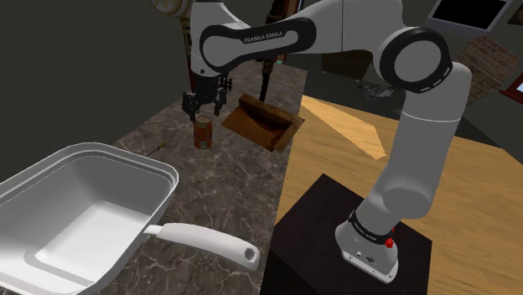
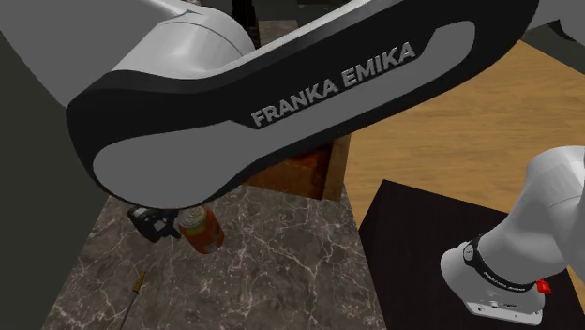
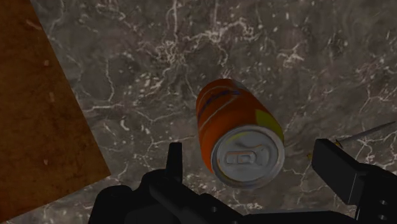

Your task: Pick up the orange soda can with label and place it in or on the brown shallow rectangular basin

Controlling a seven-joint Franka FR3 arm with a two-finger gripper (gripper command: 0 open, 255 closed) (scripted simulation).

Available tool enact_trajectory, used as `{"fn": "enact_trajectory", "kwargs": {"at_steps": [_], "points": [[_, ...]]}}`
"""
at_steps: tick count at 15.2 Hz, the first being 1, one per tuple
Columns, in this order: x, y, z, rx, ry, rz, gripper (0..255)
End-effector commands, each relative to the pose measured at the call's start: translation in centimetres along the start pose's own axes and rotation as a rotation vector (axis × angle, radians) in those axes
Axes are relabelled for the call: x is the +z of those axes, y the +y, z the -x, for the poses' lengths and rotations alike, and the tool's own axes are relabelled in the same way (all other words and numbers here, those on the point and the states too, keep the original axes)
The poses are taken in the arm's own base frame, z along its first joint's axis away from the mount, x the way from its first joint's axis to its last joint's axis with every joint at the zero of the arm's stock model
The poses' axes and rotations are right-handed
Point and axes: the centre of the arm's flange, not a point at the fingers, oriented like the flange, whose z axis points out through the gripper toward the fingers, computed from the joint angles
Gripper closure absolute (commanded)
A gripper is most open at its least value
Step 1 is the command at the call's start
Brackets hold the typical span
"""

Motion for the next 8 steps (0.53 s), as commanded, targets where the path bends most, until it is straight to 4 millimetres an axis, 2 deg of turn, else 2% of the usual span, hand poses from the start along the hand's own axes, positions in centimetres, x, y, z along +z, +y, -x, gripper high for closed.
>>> {"fn": "enact_trajectory", "kwargs": {"at_steps": [1,5,8], "points": [[1.0,-0.2,-0.4,0.001,0.0,0.0,0],[3.1,-0.2,-0.4,0.001,0.0,0.0,0],[3.4,-0.2,-0.4,0.001,0.0,0.0,0]]}}
